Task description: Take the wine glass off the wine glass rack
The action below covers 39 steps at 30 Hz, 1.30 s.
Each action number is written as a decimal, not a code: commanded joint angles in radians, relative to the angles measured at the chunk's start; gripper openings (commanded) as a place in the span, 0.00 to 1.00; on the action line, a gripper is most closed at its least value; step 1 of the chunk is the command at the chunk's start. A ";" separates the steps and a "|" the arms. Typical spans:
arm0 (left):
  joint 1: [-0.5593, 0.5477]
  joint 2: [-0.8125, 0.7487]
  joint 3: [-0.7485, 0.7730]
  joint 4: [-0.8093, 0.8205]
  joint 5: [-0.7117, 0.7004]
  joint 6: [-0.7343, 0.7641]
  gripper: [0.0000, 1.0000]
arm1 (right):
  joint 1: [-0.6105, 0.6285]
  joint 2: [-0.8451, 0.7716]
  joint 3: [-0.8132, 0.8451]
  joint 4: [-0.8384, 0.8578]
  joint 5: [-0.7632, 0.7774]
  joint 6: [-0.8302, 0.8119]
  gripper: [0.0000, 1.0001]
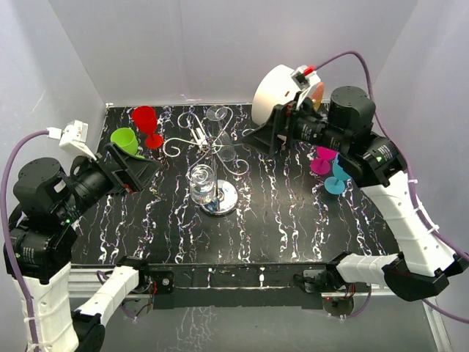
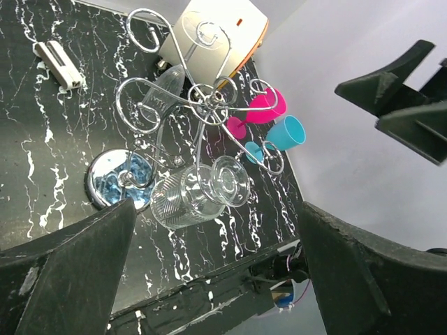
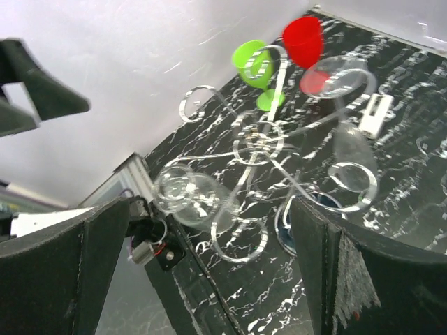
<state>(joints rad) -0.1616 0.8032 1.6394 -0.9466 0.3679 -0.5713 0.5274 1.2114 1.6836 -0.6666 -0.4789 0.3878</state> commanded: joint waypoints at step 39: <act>-0.006 0.068 -0.118 0.060 -0.061 0.011 0.99 | 0.626 0.356 0.308 -0.249 0.562 -0.306 0.97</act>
<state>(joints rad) -0.1623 0.8650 1.5234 -0.9119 0.3096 -0.5755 1.1404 1.5604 1.9377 -0.9276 0.0170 0.1123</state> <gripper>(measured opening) 0.985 0.978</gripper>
